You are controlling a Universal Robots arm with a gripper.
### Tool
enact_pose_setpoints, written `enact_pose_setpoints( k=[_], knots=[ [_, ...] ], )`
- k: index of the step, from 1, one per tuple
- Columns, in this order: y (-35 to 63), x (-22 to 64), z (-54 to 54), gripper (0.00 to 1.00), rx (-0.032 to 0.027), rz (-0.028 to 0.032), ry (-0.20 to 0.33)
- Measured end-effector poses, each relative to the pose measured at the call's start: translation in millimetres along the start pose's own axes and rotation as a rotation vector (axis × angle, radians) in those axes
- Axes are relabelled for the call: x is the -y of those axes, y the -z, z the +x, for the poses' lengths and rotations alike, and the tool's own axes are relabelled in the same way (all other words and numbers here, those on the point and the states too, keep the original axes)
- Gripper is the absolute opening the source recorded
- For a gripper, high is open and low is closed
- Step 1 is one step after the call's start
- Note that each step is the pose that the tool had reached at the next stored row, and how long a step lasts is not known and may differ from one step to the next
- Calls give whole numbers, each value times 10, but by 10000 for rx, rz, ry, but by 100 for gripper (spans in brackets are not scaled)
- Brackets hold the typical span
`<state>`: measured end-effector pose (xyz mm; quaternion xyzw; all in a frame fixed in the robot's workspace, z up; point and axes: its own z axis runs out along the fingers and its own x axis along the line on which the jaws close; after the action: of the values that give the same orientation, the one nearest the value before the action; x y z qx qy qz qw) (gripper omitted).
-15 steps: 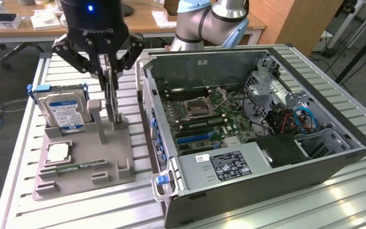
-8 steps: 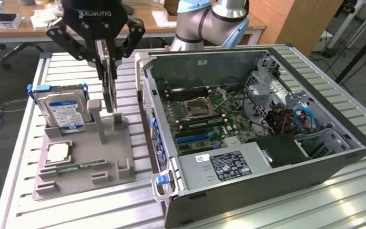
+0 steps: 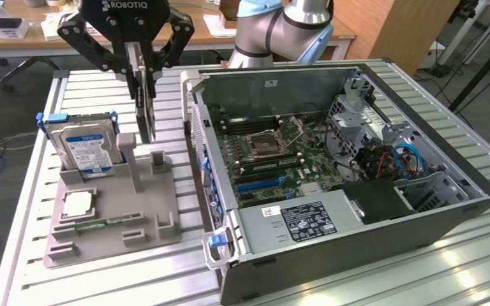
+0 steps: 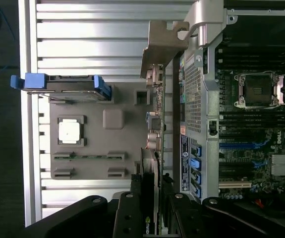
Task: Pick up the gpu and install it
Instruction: 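Reach for the gpu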
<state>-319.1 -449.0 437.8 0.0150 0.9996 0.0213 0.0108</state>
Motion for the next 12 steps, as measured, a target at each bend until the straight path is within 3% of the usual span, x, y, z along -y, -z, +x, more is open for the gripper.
enact_pose_setpoints(
  k=[5, 12],
  knots=[
    [0, -1, -36, 26, -1, 1, 1],
    [-5, -8, -271, 26, -1, 1, 5]
  ],
)
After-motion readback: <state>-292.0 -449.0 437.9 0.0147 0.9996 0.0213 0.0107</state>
